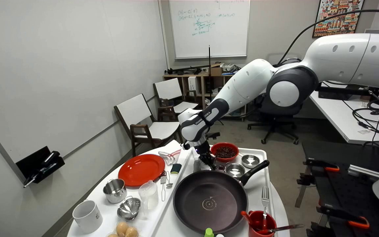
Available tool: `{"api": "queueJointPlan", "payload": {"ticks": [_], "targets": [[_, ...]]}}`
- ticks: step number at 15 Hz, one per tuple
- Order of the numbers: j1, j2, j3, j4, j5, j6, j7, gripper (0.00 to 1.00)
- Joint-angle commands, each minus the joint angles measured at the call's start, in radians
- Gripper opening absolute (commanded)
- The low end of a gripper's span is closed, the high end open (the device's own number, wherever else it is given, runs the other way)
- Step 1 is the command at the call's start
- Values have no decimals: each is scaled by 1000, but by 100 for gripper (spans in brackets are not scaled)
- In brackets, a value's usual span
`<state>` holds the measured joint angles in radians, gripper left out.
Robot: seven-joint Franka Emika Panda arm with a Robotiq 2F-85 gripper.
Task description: Put the lid on the silver pot
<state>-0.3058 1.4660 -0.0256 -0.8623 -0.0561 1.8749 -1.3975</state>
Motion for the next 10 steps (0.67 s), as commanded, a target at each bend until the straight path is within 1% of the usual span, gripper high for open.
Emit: {"api": "queueJointPlan", "payload": {"ticks": [1, 10], "targets": [[-1, 0, 3, 13, -10, 2, -4, 0], [1, -1, 2, 66, -8, 25, 5, 0]]}}
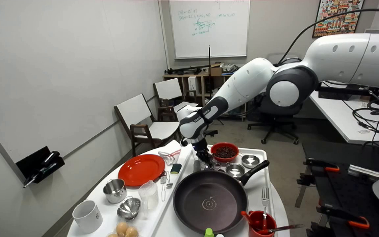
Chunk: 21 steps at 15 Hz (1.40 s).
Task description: Put the lid on the silver pot
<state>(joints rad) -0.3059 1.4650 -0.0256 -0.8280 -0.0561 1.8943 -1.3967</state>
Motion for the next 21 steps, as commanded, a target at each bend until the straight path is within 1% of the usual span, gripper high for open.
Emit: {"api": "queueJointPlan", "payload": {"ticks": [1, 6, 7, 9, 12, 17, 21], "targets": [[2, 0, 0, 39, -9, 13, 6, 0], [11, -1, -8, 64, -11, 43, 44, 0], [15, -20, -13, 34, -7, 66, 52, 0], [15, -28, -9, 21, -4, 91, 61, 0], [10, -37, 16, 5, 17, 109, 47, 0], [25, -56, 57, -47, 17, 126, 40, 0], [28, -91, 67, -98, 15, 179, 43, 0]]}}
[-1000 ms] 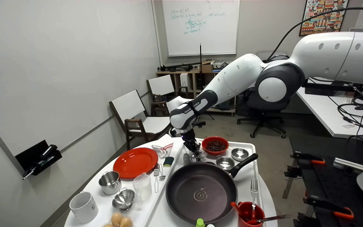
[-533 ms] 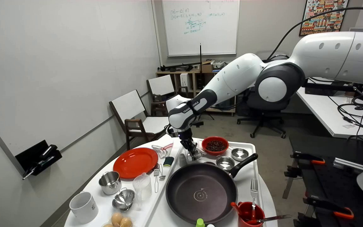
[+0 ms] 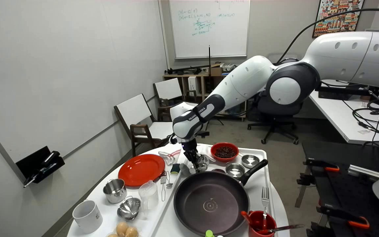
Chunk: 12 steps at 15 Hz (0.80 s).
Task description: Put the lid on the silver pot
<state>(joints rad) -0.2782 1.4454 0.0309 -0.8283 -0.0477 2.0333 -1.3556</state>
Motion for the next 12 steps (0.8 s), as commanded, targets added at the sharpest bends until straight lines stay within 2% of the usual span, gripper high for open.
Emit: {"api": "queueJointPlan", "payload": {"ticks": [1, 8, 12], "targets": [[-1, -84, 9, -115, 6, 47, 2, 0], [-3, -199, -6, -264, 1, 147, 28, 0], [-4, -290, -14, -395, 1, 214, 55, 0]]}}
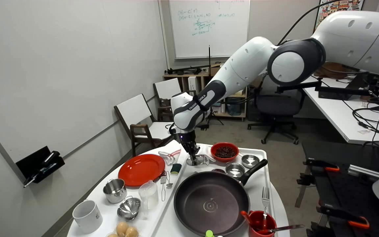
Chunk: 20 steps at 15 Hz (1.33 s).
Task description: Put the lid on the silver pot
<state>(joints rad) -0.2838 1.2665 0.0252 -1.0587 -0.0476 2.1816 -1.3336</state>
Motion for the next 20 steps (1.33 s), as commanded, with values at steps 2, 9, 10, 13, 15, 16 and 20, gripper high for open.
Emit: {"api": "queueJointPlan", "payload": {"ticks": [2, 9, 10, 13, 15, 16, 20], "targets": [[7, -171, -19, -252, 2, 109, 76, 0], [29, -341, -65, -541, -6, 242, 336, 0], [30, -360, -69, -579, -7, 253, 377, 0], [30, -400, -83, -678, -10, 295, 495, 0], [26, -416, -93, -726, -16, 315, 564, 0], [24, -425, -96, -749, -17, 321, 596, 0], [13, -440, -103, -815, -25, 339, 686, 0]]}}
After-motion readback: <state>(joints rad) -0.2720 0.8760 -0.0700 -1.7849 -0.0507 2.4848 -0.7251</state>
